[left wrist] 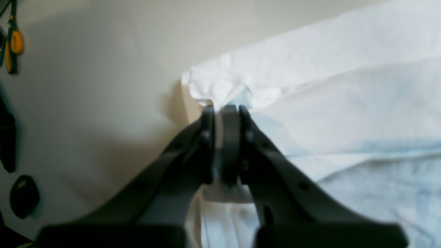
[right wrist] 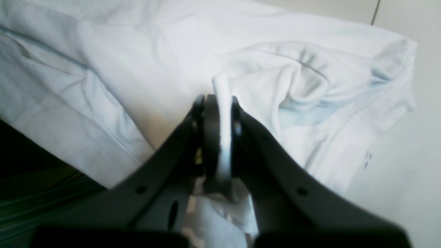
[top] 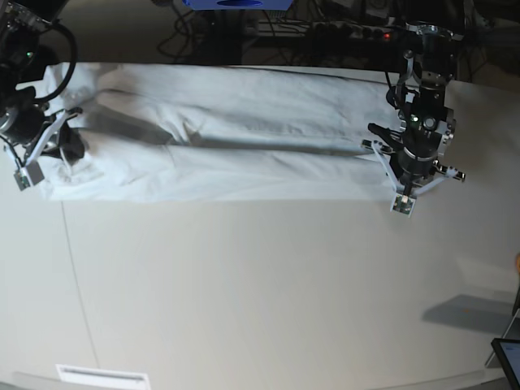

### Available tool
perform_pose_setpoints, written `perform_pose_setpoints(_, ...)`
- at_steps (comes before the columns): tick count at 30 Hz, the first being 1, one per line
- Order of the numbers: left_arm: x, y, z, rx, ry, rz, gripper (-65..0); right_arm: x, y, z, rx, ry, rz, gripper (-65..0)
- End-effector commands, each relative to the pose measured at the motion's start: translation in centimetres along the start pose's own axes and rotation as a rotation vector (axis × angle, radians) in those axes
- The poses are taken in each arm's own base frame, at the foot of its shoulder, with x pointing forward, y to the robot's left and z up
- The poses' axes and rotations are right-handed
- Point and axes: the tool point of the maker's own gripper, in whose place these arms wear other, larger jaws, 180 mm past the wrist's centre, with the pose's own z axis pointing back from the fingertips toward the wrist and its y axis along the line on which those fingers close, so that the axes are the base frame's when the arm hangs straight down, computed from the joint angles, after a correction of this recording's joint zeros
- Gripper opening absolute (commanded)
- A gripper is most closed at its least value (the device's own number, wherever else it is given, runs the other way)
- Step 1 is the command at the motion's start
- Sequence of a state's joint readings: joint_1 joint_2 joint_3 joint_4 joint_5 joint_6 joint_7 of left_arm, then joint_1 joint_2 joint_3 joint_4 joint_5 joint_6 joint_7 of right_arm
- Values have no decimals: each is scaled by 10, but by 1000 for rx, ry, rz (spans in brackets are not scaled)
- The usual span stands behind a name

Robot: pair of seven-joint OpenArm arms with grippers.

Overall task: Fold the T-shirt properly
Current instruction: 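Pull the folded shirt further with both grippers, then release and regrasp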

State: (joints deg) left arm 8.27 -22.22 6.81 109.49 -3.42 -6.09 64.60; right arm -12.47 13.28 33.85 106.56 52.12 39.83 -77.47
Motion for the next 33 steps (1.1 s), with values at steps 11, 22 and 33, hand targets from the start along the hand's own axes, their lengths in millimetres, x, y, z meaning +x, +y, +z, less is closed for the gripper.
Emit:
perform_pose_setpoints(11, -15, 8, -3, 25, 37, -25, -650, 2, 0, 3, -3, -17, 6, -649)
perform_pose_setpoints(22, -34, -5, -16, -8, 78, -51, -650, -29, -9, -7, -78, 73, -30, -622)
perform_pose_setpoints(33, -26, -4, -17, -7, 63, -82, -632, -21, -12, -4, -90, 32, -32, -303)
